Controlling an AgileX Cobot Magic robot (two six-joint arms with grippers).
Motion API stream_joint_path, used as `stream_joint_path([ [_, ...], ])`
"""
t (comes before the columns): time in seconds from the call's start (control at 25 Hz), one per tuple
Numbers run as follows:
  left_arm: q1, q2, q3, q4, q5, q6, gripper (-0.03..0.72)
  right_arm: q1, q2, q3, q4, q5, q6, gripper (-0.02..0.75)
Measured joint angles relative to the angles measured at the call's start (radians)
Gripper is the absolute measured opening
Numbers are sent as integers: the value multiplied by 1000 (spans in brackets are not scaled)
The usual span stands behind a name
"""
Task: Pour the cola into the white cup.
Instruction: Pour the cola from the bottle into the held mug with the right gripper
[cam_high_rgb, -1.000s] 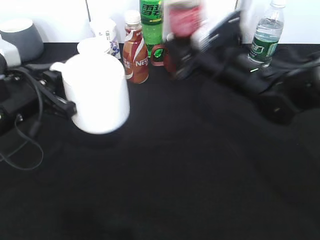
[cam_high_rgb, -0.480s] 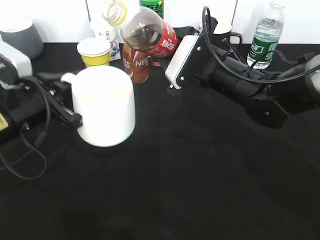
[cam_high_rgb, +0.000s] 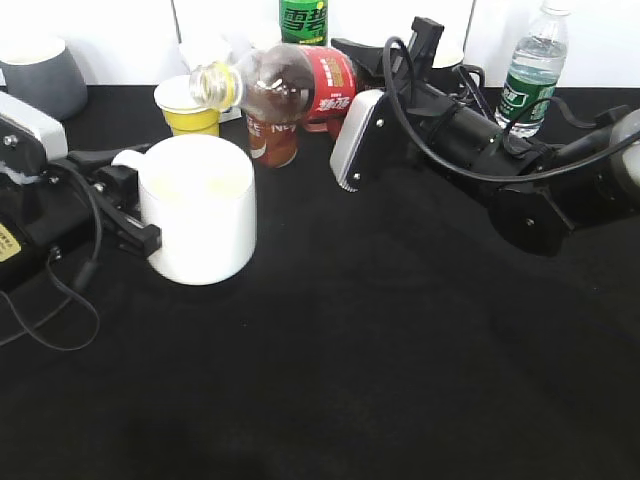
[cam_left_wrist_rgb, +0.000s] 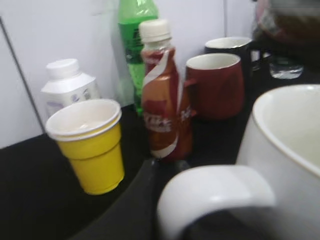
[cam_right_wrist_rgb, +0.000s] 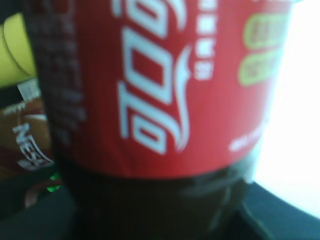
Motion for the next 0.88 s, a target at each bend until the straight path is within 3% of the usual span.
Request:
stream_joint_path([
  [0.28,0,0,0,-7,14,1,64,0,0,0,4,0,-137,384],
  [0.88,0,0,0,-8,14,1,64,0,-30,-20,-18,0,-246,384],
])
